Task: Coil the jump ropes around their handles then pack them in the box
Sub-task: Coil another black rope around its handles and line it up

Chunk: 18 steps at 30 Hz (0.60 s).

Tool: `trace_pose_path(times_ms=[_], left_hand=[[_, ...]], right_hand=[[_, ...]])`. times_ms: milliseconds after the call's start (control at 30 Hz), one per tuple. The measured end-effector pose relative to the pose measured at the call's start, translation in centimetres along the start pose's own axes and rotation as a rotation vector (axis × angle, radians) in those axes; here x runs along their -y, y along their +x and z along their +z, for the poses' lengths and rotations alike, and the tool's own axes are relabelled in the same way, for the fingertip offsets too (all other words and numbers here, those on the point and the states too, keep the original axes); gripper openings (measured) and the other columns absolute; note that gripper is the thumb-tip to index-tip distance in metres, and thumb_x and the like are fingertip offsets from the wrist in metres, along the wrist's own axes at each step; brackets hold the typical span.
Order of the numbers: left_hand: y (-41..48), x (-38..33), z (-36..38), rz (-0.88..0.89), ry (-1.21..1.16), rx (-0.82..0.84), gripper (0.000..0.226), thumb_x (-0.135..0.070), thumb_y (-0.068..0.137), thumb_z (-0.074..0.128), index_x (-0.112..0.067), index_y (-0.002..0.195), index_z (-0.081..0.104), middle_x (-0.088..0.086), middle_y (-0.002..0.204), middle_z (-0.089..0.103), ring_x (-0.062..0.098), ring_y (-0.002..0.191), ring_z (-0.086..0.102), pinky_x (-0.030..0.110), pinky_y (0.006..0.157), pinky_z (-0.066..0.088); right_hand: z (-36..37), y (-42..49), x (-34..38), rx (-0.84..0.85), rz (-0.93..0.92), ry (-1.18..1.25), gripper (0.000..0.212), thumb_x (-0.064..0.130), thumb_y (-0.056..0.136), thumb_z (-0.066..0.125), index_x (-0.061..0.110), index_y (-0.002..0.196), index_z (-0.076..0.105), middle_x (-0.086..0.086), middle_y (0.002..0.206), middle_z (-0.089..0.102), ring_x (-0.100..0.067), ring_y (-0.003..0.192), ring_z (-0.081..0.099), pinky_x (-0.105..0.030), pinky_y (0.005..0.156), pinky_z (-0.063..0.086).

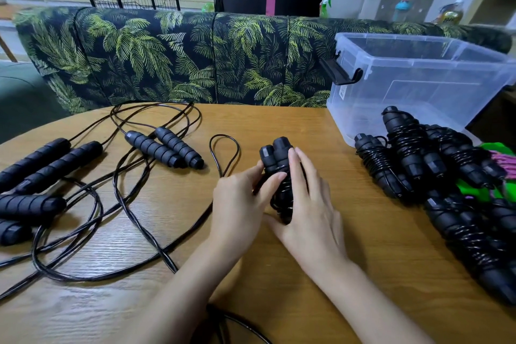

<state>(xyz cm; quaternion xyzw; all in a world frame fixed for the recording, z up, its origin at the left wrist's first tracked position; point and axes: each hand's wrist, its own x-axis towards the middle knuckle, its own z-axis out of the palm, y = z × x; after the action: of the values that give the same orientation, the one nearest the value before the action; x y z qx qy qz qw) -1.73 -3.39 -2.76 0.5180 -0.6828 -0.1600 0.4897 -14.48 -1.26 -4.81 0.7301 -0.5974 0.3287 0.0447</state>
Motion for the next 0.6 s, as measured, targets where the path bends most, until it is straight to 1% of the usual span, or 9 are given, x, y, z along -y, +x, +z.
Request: trace_pose_path(times_ms=[67, 167, 233, 300, 367, 433, 500, 567, 600], left_hand=[[0.3, -0.1, -0.1, 0.080, 0.105, 0.149, 0.042, -0.042, 0.098, 0.051, -0.018, 0.131, 0.062, 0.004, 0.085, 0.075, 0.020, 0.079, 0.070, 0.041, 0.071, 0.052], [0.5, -0.4, -0.1, 0.068, 0.160, 0.354, 0.049, -0.029, 0.105, 0.041, -0.021, 0.152, 0.032, 0.014, 0.099, 0.073, 0.033, 0.094, 0.067, 0.043, 0.081, 0.049], [0.6, -0.3, -0.1, 0.031, 0.058, 0.273, 0.043, -0.032, 0.103, 0.044, -0.023, 0.145, 0.040, 0.011, 0.096, 0.075, 0.030, 0.093, 0.070, 0.045, 0.081, 0.052], [0.7, 0.5, -0.2, -0.054, -0.088, 0.140, 0.016, -0.030, 0.099, 0.054, -0.027, 0.114, 0.050, 0.003, 0.084, 0.075, 0.017, 0.082, 0.073, 0.041, 0.076, 0.055], [1.0, 0.9, -0.5, -0.152, -0.184, 0.058, 0.015, -0.027, 0.094, 0.061, -0.027, 0.094, 0.047, -0.003, 0.076, 0.073, 0.007, 0.068, 0.072, 0.030, 0.065, 0.055], [1.4, 1.3, -0.9, -0.172, -0.221, 0.020, 0.021, -0.036, 0.089, 0.063, -0.024, 0.101, 0.051, -0.006, 0.077, 0.072, 0.003, 0.065, 0.071, 0.024, 0.065, 0.054], [1.6, 1.7, -1.4, -0.174, -0.221, 0.045, 0.039, -0.046, 0.086, 0.062, -0.025, 0.119, 0.059, -0.004, 0.086, 0.074, 0.003, 0.076, 0.072, 0.028, 0.075, 0.058], [1.9, 2.0, -1.6, -0.215, -0.294, 0.095, 0.032, -0.037, 0.093, 0.063, -0.025, 0.123, 0.065, -0.001, 0.095, 0.076, 0.011, 0.090, 0.072, 0.037, 0.080, 0.060], [1.9, 1.9, -1.7, -0.257, -0.383, 0.118, 0.026, -0.026, 0.094, 0.063, -0.024, 0.120, 0.066, 0.001, 0.097, 0.076, 0.015, 0.094, 0.072, 0.036, 0.080, 0.060]], right_hand=[[0.0, 0.1, -0.5, -0.035, -0.014, -0.065, 0.106, 0.040, 0.069, 0.083, 0.031, 0.154, 0.022, 0.005, 0.158, 0.029, -0.028, 0.112, 0.057, -0.038, 0.056, 0.056], [0.0, 0.3, -1.9, -0.046, -0.002, 0.012, 0.089, 0.033, 0.072, 0.083, 0.036, 0.146, 0.033, 0.005, 0.158, 0.030, -0.030, 0.108, 0.061, -0.041, 0.062, 0.056], [0.0, 0.2, -2.3, -0.015, -0.004, 0.084, 0.084, 0.033, 0.072, 0.082, 0.035, 0.142, 0.037, 0.008, 0.159, 0.029, -0.029, 0.110, 0.060, -0.042, 0.072, 0.055], [-0.2, 0.1, -2.3, 0.033, -0.019, 0.152, 0.084, 0.034, 0.074, 0.080, 0.038, 0.145, 0.036, 0.013, 0.160, 0.026, -0.026, 0.116, 0.057, -0.036, 0.084, 0.051], [-0.4, 0.2, -2.3, 0.070, -0.054, 0.200, 0.087, 0.034, 0.076, 0.080, 0.043, 0.147, 0.031, 0.016, 0.160, 0.023, -0.022, 0.122, 0.055, -0.028, 0.089, 0.044], [-0.7, 0.2, -2.2, 0.098, -0.094, 0.249, 0.088, 0.035, 0.077, 0.080, 0.043, 0.149, 0.030, 0.018, 0.160, 0.021, -0.017, 0.128, 0.052, -0.027, 0.095, 0.044], [-0.7, 0.2, -2.1, 0.113, -0.135, 0.290, 0.088, 0.036, 0.077, 0.079, 0.041, 0.150, 0.030, 0.019, 0.160, 0.021, -0.015, 0.130, 0.051, -0.032, 0.099, 0.049], [-0.8, 0.1, -2.1, 0.127, -0.151, 0.310, 0.088, 0.036, 0.077, 0.079, 0.041, 0.150, 0.030, 0.019, 0.160, 0.022, -0.014, 0.130, 0.052, -0.035, 0.098, 0.050], [-0.9, 0.1, -2.1, 0.128, -0.152, 0.308, 0.088, 0.036, 0.077, 0.079, 0.041, 0.151, 0.030, 0.020, 0.159, 0.022, -0.014, 0.129, 0.052, -0.035, 0.098, 0.051]])
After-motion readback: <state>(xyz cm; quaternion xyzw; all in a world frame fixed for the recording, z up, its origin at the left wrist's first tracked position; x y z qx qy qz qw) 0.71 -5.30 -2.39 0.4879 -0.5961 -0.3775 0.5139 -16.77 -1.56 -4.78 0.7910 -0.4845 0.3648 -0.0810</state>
